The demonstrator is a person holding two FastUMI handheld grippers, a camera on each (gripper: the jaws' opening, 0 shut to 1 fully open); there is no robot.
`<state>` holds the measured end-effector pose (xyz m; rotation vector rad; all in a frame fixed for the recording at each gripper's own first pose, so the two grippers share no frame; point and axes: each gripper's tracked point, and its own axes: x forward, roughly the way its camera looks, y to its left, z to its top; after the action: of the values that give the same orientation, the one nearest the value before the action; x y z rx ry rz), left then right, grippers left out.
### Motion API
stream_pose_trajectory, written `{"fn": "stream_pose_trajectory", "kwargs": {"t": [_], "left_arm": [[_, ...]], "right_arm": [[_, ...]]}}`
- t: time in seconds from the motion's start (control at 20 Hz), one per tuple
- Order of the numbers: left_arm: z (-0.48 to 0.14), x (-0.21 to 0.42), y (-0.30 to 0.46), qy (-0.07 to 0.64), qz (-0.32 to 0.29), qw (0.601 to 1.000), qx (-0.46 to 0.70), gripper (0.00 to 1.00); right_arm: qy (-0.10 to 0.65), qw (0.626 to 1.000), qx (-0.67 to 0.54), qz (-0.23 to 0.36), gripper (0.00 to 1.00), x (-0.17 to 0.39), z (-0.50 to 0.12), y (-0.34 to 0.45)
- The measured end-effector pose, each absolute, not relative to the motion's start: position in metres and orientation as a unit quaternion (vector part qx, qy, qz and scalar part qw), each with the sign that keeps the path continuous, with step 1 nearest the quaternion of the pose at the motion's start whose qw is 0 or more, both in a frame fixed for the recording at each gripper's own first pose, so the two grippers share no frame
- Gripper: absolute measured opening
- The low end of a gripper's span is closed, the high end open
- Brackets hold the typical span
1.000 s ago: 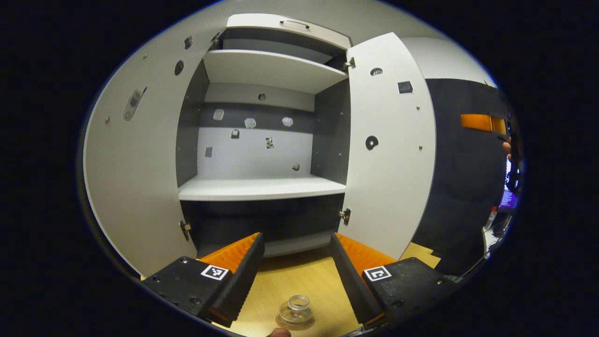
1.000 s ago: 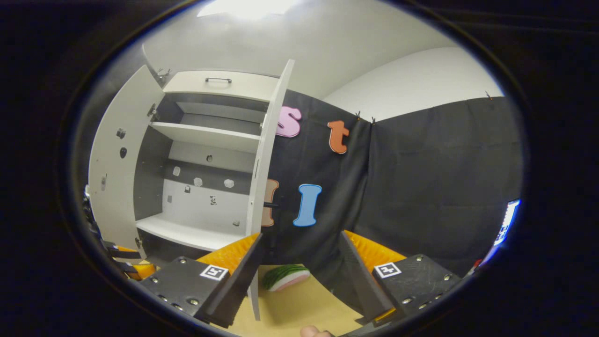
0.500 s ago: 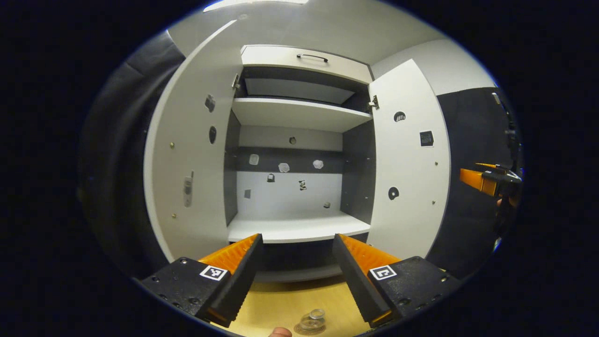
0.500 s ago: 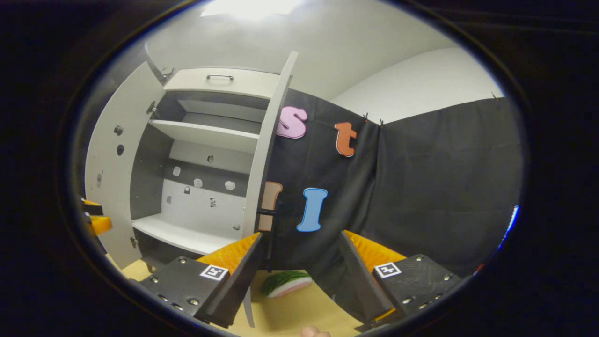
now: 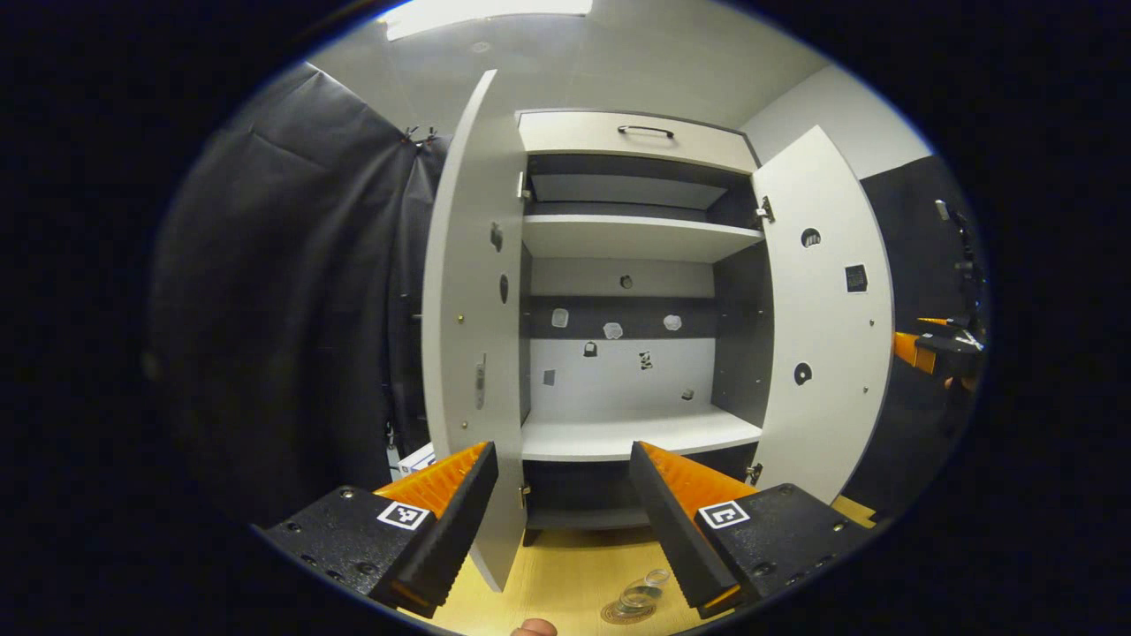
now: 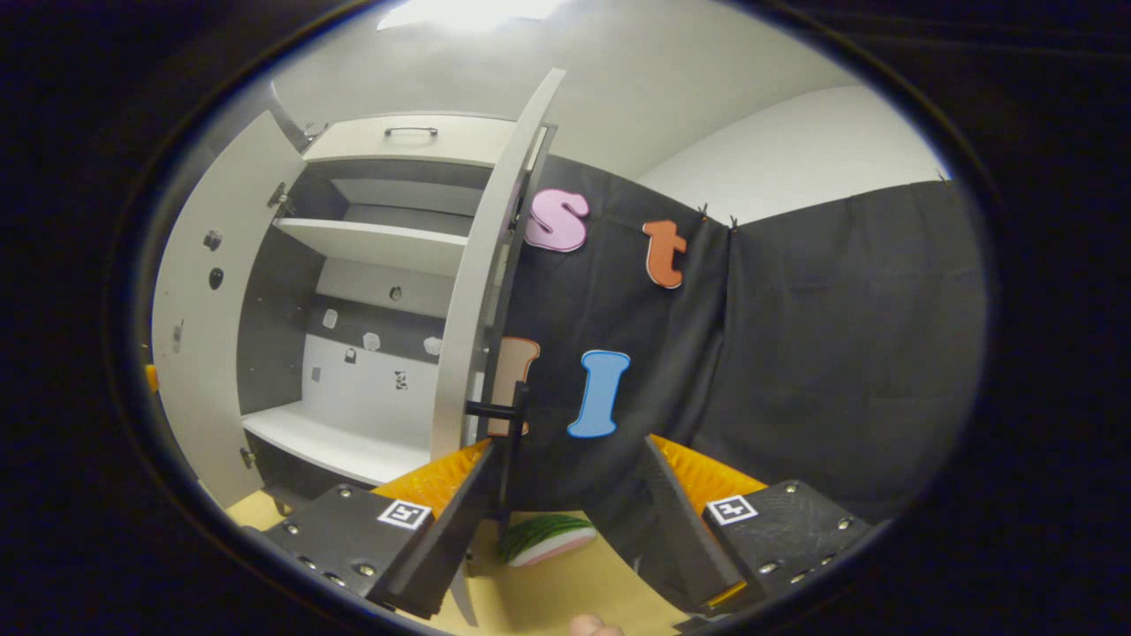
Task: Grasp the bottle in the cabinet with the left hand and place it on the coaster, then close the right door with the right hand and the left door with the left hand.
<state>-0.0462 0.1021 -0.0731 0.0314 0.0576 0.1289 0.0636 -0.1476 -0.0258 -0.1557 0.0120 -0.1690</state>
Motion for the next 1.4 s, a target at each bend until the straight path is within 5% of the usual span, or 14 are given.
{"fn": "stream_pose_trajectory", "kwargs": {"t": [0.2,0.45,1.4], "left_arm": [[-0.081,-0.054,0.118,0.035,0.083,0.996,-0.019,0.94],[-0.078,-0.055,0.123,0.028,0.083,0.995,-0.046,0.96],[-0.091,-0.074,0.14,0.039,0.117,0.992,-0.039,0.96]], "right_arm": [[0.022,0.997,-0.036,-0.06,0.92,0.067,-0.033,-0.138],[0.019,0.998,-0.036,-0.04,0.96,0.068,-0.03,-0.126],[0.011,0.994,-0.002,0.109,0.91,0.102,-0.019,-0.032]]}}
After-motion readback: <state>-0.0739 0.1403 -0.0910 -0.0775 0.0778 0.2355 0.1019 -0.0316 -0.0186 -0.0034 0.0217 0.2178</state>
